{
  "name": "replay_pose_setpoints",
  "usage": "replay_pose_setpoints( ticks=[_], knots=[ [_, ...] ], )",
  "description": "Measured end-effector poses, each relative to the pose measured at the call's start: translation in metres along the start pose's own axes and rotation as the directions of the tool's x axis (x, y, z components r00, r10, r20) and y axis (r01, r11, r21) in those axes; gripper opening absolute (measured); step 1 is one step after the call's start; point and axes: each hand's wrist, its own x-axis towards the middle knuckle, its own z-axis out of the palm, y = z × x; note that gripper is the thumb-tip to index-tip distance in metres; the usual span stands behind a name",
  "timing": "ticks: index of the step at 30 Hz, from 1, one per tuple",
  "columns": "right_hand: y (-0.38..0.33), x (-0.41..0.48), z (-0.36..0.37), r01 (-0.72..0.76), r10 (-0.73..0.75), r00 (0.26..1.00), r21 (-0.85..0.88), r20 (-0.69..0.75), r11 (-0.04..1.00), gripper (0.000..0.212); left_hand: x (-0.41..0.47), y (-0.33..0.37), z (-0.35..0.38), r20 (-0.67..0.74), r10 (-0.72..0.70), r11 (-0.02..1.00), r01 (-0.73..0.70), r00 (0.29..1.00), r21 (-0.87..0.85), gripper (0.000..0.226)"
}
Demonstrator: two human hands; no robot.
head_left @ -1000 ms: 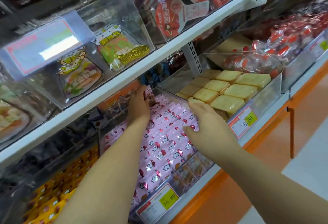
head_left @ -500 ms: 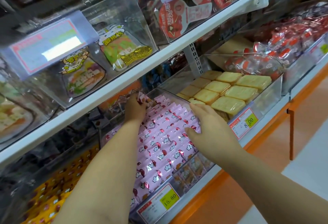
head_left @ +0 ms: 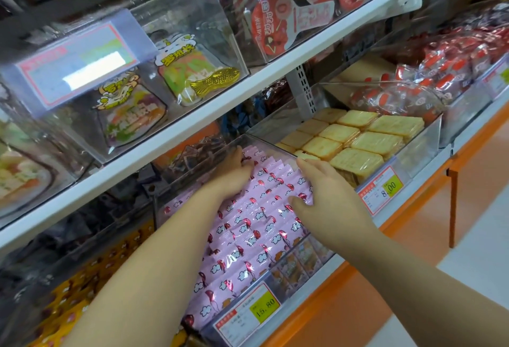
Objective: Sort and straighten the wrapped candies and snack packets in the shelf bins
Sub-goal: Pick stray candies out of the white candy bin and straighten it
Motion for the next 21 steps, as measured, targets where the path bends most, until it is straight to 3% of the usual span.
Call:
replay_pose_setpoints(
  ticks=[3, 8, 14, 18, 21],
  knots=[
    [0.001, 0.0, 0.0, 0.004, -0.004, 1.0, 0.006, 0.003, 1.0, 0.065, -0.001, 0.0, 0.001, 0.107, -0.027, 1.0, 0.028, 0.994, -0.007, 0.049],
    [0.002, 0.0, 0.0, 0.012, -0.012, 1.0, 0.003, 0.001, 1.0, 0.065, 0.011, -0.003, -0.003, 0.187, -0.051, 0.988, 0.023, 0.981, 0.15, 0.054],
    [0.003, -0.001, -0.002, 0.02, -0.02, 1.0, 0.021, 0.009, 1.0, 0.065, 0.012, 0.009, -0.015, 0.248, -0.214, 0.968, 0.172, 0.945, 0.181, 0.052],
    [0.006, -0.001, -0.005, 0.028, -0.029, 0.999, 0.061, 0.02, 0.998, 0.064, -0.004, 0.016, 0.0, 0.027, -0.025, 0.997, 0.023, 0.999, 0.07, 0.058],
    [0.007, -0.001, -0.004, 0.031, -0.032, 0.999, 0.064, 0.011, 0.997, 0.064, -0.016, 0.018, 0.015, 0.147, 0.073, 0.996, -0.081, 0.986, 0.047, 0.073]
  ],
)
